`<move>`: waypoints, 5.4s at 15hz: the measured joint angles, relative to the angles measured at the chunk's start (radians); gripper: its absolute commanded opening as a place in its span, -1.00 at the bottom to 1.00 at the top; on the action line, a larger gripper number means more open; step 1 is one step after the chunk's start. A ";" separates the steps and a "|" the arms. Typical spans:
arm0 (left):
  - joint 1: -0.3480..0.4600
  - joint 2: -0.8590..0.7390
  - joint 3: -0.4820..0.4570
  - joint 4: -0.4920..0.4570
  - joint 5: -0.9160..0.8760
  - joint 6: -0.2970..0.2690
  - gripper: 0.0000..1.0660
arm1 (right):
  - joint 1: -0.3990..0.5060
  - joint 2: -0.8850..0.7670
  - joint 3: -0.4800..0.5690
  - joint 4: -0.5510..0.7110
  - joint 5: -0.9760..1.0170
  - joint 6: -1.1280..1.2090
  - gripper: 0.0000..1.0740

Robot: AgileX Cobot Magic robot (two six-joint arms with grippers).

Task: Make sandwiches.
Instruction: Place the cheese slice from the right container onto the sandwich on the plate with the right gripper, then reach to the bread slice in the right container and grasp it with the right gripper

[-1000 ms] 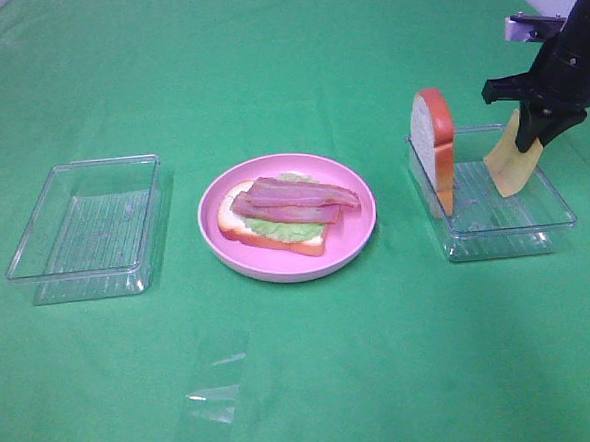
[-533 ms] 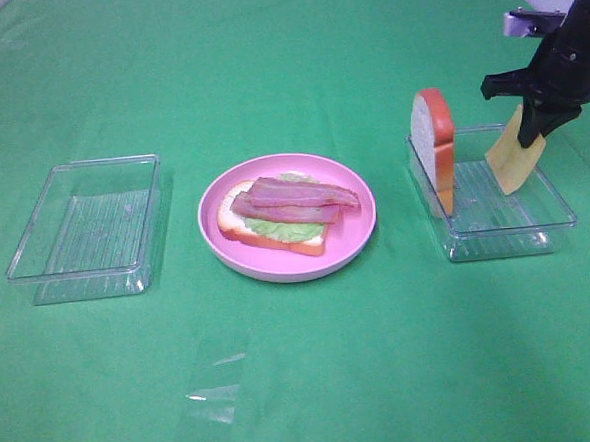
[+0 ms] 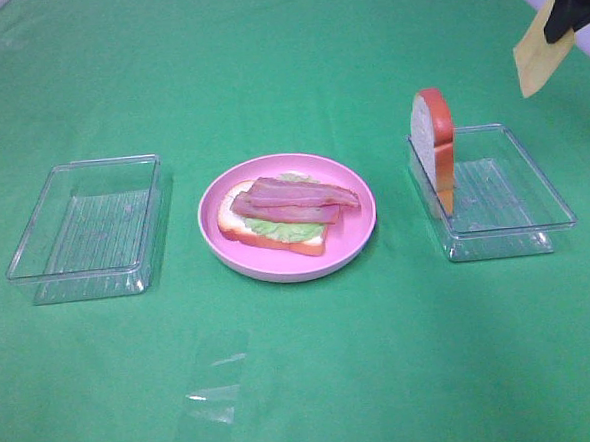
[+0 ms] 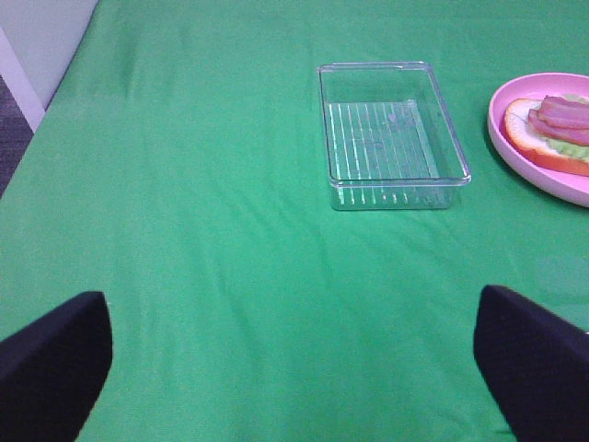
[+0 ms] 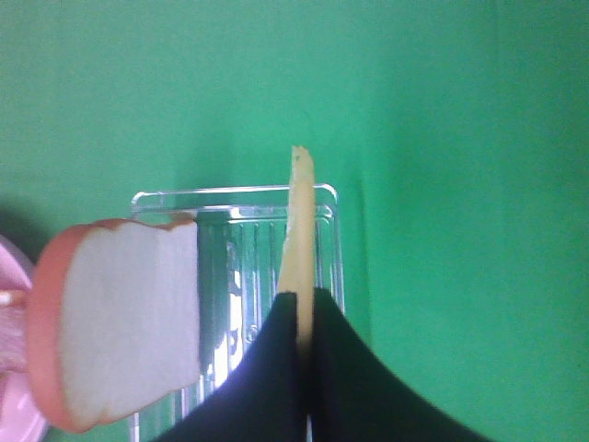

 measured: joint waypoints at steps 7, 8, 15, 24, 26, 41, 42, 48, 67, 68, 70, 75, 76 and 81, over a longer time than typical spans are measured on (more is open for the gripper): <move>0.000 0.000 0.000 0.000 0.000 0.000 0.88 | 0.199 -0.091 0.000 0.080 0.007 0.000 -1.00; 0.000 0.000 0.000 0.000 0.000 0.000 0.88 | 0.263 -0.091 0.000 0.081 0.002 0.000 -1.00; 0.000 0.000 0.000 0.000 0.000 0.000 0.88 | 0.579 0.020 0.000 0.112 -0.088 0.000 -1.00; 0.000 0.000 0.000 0.000 0.000 0.000 0.88 | 0.587 0.293 0.000 0.147 -0.157 -0.028 -1.00; 0.000 0.000 0.000 0.000 0.000 -0.001 0.88 | 0.587 0.303 0.000 0.102 -0.170 -0.028 -1.00; 0.000 0.000 0.000 0.000 0.000 -0.002 0.88 | 0.587 0.160 -0.019 0.005 -0.154 -0.028 0.79; 0.000 0.000 0.000 0.000 0.000 -0.002 0.88 | 0.587 0.130 -0.040 -0.013 -0.129 -0.028 0.79; 0.000 0.000 0.000 0.000 0.000 -0.002 0.88 | 0.587 -0.086 -0.111 -0.195 -0.023 0.001 0.79; 0.000 0.000 0.000 0.000 0.000 -0.002 0.88 | 0.326 0.022 -0.112 -0.250 0.074 0.150 0.79; 0.000 0.000 0.000 0.000 0.000 -0.002 0.88 | 0.326 0.046 -0.112 -0.250 0.068 0.150 0.79; 0.000 0.000 0.000 0.000 0.000 -0.002 0.88 | 0.326 0.094 -0.112 -0.251 0.047 0.150 0.79; 0.000 0.000 0.000 0.000 0.000 -0.002 0.88 | 0.326 0.223 -0.112 -0.257 0.038 0.150 0.78; 0.000 0.000 0.000 0.000 0.000 -0.002 0.88 | 0.326 0.238 -0.112 -0.258 0.038 0.150 0.77; 0.000 0.000 0.000 0.000 0.000 -0.002 0.88 | 0.326 0.281 -0.112 -0.259 0.084 0.150 0.75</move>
